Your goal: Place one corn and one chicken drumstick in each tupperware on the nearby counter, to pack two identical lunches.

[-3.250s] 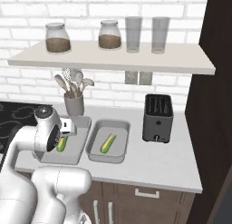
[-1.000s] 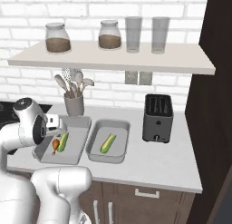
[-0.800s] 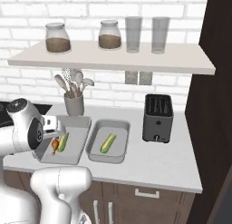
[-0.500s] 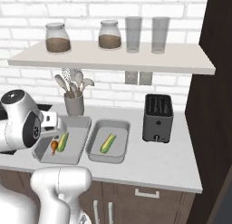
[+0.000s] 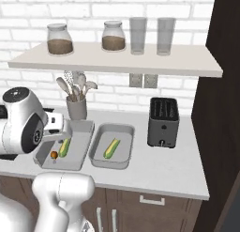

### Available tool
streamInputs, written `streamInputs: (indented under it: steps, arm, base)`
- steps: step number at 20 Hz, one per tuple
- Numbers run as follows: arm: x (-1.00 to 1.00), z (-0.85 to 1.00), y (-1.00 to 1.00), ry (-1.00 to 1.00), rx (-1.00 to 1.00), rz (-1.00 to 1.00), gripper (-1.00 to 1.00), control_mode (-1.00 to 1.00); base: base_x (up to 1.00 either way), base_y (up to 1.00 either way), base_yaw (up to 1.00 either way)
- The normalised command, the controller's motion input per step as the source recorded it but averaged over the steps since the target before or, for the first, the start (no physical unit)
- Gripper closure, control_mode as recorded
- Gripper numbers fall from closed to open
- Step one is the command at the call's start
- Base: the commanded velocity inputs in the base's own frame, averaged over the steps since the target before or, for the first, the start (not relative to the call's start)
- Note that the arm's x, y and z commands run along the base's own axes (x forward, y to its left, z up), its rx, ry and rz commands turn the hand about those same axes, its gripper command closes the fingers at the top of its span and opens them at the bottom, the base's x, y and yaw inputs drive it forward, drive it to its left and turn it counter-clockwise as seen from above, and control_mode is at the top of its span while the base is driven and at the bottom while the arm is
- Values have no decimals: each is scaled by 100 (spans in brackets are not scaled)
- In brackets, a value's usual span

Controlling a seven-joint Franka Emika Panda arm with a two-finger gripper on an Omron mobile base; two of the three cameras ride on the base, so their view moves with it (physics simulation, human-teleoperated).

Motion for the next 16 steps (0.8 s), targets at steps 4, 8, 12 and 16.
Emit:
streamInputs:
  steps: [4, 8, 12, 16]
  arm:
    - [-30, 0, -6, -6, 1, 0, -100, -100]
    - [-21, -1, -4, -4, 0, 0, -100, 100]
    - [0, 0, 0, 0, 0, 0, -100, 100]
    - [0, 0, 0, 0, 0, 0, -100, 100]
  base:
    - [0, 0, 0]
    - [-75, -16, -14]
    - [-100, -5, -53]
    - [-86, 0, -69]
